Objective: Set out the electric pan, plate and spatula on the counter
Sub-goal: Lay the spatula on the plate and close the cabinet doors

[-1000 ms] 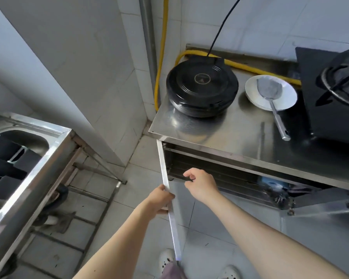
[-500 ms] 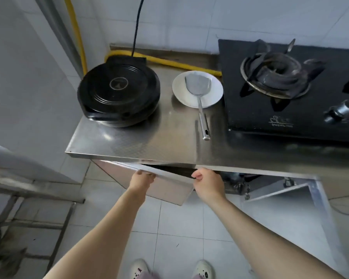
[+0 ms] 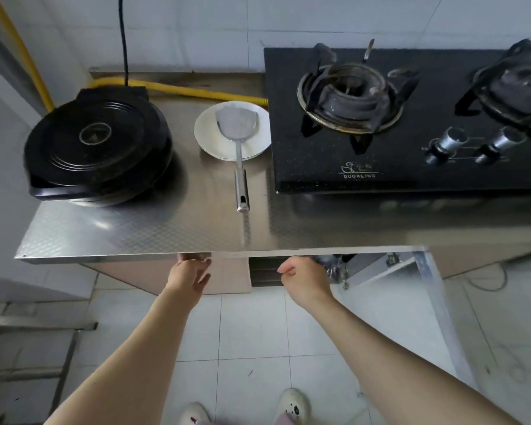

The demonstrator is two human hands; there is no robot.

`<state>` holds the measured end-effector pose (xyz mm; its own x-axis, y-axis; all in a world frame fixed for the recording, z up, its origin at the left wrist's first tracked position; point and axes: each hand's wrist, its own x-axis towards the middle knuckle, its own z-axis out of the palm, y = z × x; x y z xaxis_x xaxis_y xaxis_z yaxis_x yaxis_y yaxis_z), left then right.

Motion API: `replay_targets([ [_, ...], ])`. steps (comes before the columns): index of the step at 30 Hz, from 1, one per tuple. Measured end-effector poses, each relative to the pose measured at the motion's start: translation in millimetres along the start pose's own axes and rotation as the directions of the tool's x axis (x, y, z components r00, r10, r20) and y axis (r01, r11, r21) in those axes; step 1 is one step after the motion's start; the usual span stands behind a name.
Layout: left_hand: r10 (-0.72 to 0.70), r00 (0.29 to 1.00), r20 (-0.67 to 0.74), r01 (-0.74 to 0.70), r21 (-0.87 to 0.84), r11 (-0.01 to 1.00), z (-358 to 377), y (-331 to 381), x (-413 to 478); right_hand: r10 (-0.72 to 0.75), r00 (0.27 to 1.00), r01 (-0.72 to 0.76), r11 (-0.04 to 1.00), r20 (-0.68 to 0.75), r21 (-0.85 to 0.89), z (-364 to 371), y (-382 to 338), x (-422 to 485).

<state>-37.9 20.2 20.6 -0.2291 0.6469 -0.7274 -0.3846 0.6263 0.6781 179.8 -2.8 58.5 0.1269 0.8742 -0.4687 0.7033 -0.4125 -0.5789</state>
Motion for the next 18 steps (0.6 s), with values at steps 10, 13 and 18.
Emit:
replay_targets([
  [10,0.007,0.850,0.526,-0.476,0.763,0.437,170.0,-64.4,-78.5,0.112,0.972,-0.104,0.993,-0.208,0.046,-80.9,66.2,-12.1],
  [13,0.031,0.811,0.584,-0.558,0.757,0.339,207.0,-74.3,-95.9,0.191,0.940,-0.178,0.981,-0.281,0.073,-110.8,98.3,-19.3],
  [18,0.002,0.754,0.657,-0.645,0.739,0.194,256.3,-94.7,-112.4,0.289,0.871,-0.259,0.957,-0.397,0.128,-145.1,148.1,-30.2],
])
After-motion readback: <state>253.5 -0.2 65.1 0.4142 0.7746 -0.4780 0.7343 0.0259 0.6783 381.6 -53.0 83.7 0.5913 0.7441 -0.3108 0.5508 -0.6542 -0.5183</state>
